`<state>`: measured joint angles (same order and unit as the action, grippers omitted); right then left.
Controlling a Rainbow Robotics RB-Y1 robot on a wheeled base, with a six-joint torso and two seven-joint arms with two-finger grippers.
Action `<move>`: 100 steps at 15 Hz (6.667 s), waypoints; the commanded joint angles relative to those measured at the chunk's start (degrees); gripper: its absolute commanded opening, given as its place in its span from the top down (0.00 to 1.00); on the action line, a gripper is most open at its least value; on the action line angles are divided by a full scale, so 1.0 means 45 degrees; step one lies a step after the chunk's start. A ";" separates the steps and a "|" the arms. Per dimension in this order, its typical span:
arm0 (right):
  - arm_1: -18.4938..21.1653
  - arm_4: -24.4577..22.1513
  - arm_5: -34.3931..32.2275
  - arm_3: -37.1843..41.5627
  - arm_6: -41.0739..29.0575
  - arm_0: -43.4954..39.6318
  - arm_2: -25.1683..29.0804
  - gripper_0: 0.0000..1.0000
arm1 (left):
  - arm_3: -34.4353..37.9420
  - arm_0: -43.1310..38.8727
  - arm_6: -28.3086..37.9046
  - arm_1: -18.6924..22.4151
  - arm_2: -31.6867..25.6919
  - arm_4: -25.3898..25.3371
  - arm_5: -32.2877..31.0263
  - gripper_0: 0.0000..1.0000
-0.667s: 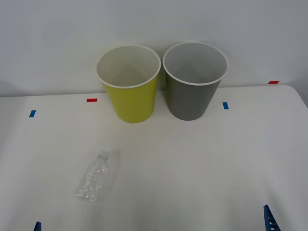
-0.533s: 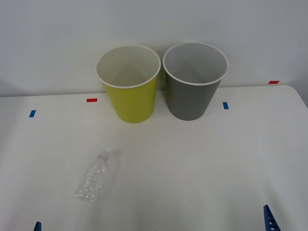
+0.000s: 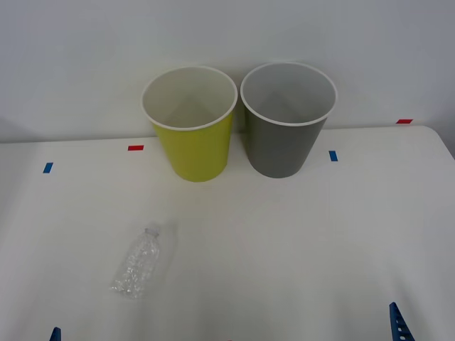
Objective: Put cans in the gray bin and PET bottles in the light green bin.
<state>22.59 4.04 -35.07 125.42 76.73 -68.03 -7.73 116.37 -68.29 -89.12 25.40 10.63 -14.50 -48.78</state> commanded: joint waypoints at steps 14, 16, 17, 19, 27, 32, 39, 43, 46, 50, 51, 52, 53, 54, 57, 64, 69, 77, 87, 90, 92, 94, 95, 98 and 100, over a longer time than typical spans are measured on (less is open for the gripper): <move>0.0000 0.0000 0.0000 0.0000 0.0000 0.0000 0.0000 0.00 | 0.0000 0.0000 0.0000 0.0000 0.0000 0.0000 0.0000 0.00; 0.0000 0.0000 0.0000 0.0000 0.0000 0.0000 0.0000 0.00 | 0.0000 0.0000 0.0000 0.0000 0.0000 0.0000 0.0000 0.00; 0.0000 0.0000 0.0000 0.0000 0.0000 0.0000 0.0000 0.00 | 0.0000 0.0000 0.0000 0.0000 0.0000 0.0000 0.0000 0.00; 0.0000 0.0000 0.0000 0.0000 0.0000 0.0000 0.0000 0.00 | 0.0000 0.0000 0.0000 0.0000 0.0000 0.0000 0.0000 0.00; 0.0000 0.0000 0.0000 0.0000 0.0000 0.0000 0.0000 0.00 | 0.0000 0.0000 0.0000 0.0000 0.0000 0.0000 0.0000 0.00; 0.0000 0.0000 0.0000 0.0000 0.0000 0.0000 0.0000 0.00 | -0.1230 0.1152 0.0000 0.0508 0.0234 -0.0117 0.0234 0.00; 0.0000 0.0000 0.0000 0.0000 0.0000 0.0000 0.0000 0.00 | 0.0371 0.1777 -0.0117 0.1484 -0.0352 -0.0273 0.3359 0.00; 0.0000 0.0000 0.0000 0.0000 0.0000 0.0000 0.0000 0.00 | 0.1426 0.2988 -0.0020 0.2148 -0.0703 -0.0430 0.6230 0.00; 0.0000 0.0000 0.0000 0.0000 0.0000 0.0000 0.0000 0.00 | 0.1523 0.4199 0.0117 0.2969 -0.0801 -0.0781 0.8027 0.00; 0.0000 0.0000 0.0000 0.0000 0.0000 0.0000 0.0000 0.00 | 0.3379 0.4824 0.0195 0.3223 -0.1641 -0.0879 1.2344 0.00; 0.0000 0.0000 0.0000 0.0000 0.0000 0.0000 0.0000 0.00 | 0.3945 0.4922 0.0234 0.3262 -0.1914 -0.0957 1.3457 0.00; 0.0000 0.0000 0.0000 0.0000 0.0000 0.0000 0.0000 0.00 | 0.4336 0.5117 0.0312 0.3320 -0.2129 -0.1055 1.4355 0.00; 0.0000 0.0000 0.0000 0.0000 0.0000 0.0000 0.0000 0.00 | 0.4609 0.5469 0.0352 0.3418 -0.2266 -0.1172 1.5312 0.00; 0.0000 0.0000 0.0000 0.0000 0.0000 0.0000 0.0000 0.00 | 0.4727 0.5762 0.0410 0.3438 -0.2266 -0.1270 1.5918 0.00; 0.0000 0.0000 0.0000 0.0000 0.0000 0.0000 0.0000 0.00 | 0.4746 0.6777 0.0410 0.3457 -0.2500 -0.2656 1.7734 0.00; 0.0000 0.0000 0.0000 0.0000 0.0000 0.0000 0.0000 0.00 | 0.4766 0.8437 0.0293 0.4082 -0.3047 -0.4590 2.0117 0.00; 0.0000 0.0000 0.0000 0.0000 0.0000 0.0000 0.0000 0.00 | 0.4785 1.0625 0.0273 0.4356 -0.3691 -0.6856 2.4824 0.00; 0.0000 0.0000 0.0000 0.0000 0.0000 0.0000 0.0000 0.00 | 0.5195 1.3008 0.2480 0.4297 -0.3477 -0.7441 2.9316 0.00; 0.0000 0.0000 0.0000 0.0000 0.0000 0.0000 0.0000 0.00 | 0.5215 1.3789 0.4434 0.4297 -0.2031 -0.7305 2.9219 0.00; 0.0000 0.0000 0.0000 0.0000 0.0000 0.0000 0.0000 0.00 | 0.5215 1.4316 0.4609 0.4336 -0.1172 -0.6660 2.9258 0.00; 0.0000 0.0000 0.0000 0.0000 0.0000 0.0000 0.0000 0.00 | 0.5215 1.4785 0.4766 0.4336 -0.0391 -0.6074 2.9316 0.00; 0.0000 0.0000 0.0000 0.0000 0.0000 0.0000 0.0000 0.00 | 0.5215 1.5312 0.4980 0.4336 0.0254 -0.5488 2.9844 0.00; 0.0000 0.0000 0.0000 0.0000 0.0000 0.0000 0.0000 0.00 | 0.5215 1.5488 0.5449 0.4336 0.0547 -0.5195 2.9863 0.00; 0.0000 0.0000 0.0000 0.0000 0.0000 0.0000 0.0000 0.00 | 0.5117 1.6055 0.6602 0.4336 0.1602 -0.4609 2.9883 0.00; 0.0000 0.0000 0.0000 0.0000 0.0000 0.0000 0.0000 0.00 | 0.4727 1.6348 0.6973 0.4297 0.2051 -0.4531 2.9883 0.00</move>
<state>22.59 4.04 -35.07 125.42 76.73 -68.03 -7.73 138.62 4.59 -58.15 44.87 19.05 -35.07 85.70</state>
